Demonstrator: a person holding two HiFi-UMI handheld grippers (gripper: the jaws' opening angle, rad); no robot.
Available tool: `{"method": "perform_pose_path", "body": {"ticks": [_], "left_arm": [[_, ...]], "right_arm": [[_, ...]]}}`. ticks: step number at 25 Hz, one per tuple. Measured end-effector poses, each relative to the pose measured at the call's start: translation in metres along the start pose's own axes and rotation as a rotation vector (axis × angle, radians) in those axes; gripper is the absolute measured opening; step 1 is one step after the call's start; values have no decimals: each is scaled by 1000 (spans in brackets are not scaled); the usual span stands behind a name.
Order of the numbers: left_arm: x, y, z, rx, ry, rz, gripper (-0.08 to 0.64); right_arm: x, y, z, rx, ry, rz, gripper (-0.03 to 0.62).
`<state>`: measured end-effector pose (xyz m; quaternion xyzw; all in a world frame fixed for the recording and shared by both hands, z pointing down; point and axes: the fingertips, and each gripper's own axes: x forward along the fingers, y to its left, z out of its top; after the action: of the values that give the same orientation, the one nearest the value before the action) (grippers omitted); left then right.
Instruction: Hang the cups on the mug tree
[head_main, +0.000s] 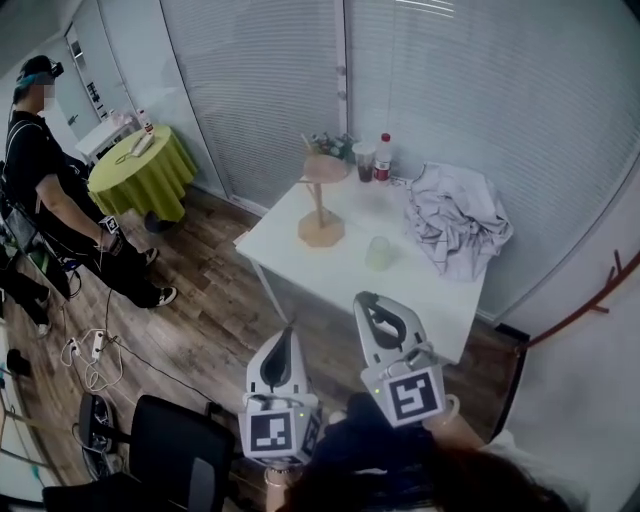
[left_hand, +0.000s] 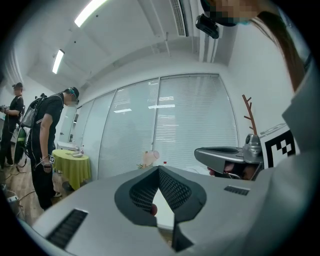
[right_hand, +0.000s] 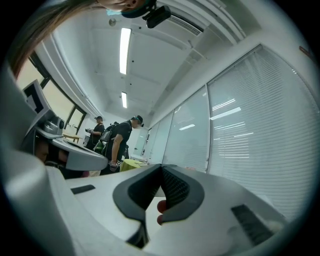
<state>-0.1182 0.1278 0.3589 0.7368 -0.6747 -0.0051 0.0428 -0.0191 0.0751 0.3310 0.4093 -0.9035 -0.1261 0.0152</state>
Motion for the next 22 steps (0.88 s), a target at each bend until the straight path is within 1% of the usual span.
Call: {"method": "perform_pose_path", "body": {"ticks": [2, 6, 11, 16, 22], "left_arm": [[2, -1, 1, -5, 16, -9, -2], [10, -2, -1, 0, 21, -27, -2], [20, -7, -4, -4, 27, -51, -2], [25, -9, -5, -12, 33, -58, -2], [25, -13, -10, -18, 42, -69, -2]], "right_arm": [[4, 2, -1, 0, 3, 7, 0], [8, 4, -1, 11, -3, 21, 0], [7, -1, -8, 8, 20, 25, -2], [9, -3, -9, -4, 34, 22, -2], [7, -1, -12, 5, 54, 32, -3]]}}
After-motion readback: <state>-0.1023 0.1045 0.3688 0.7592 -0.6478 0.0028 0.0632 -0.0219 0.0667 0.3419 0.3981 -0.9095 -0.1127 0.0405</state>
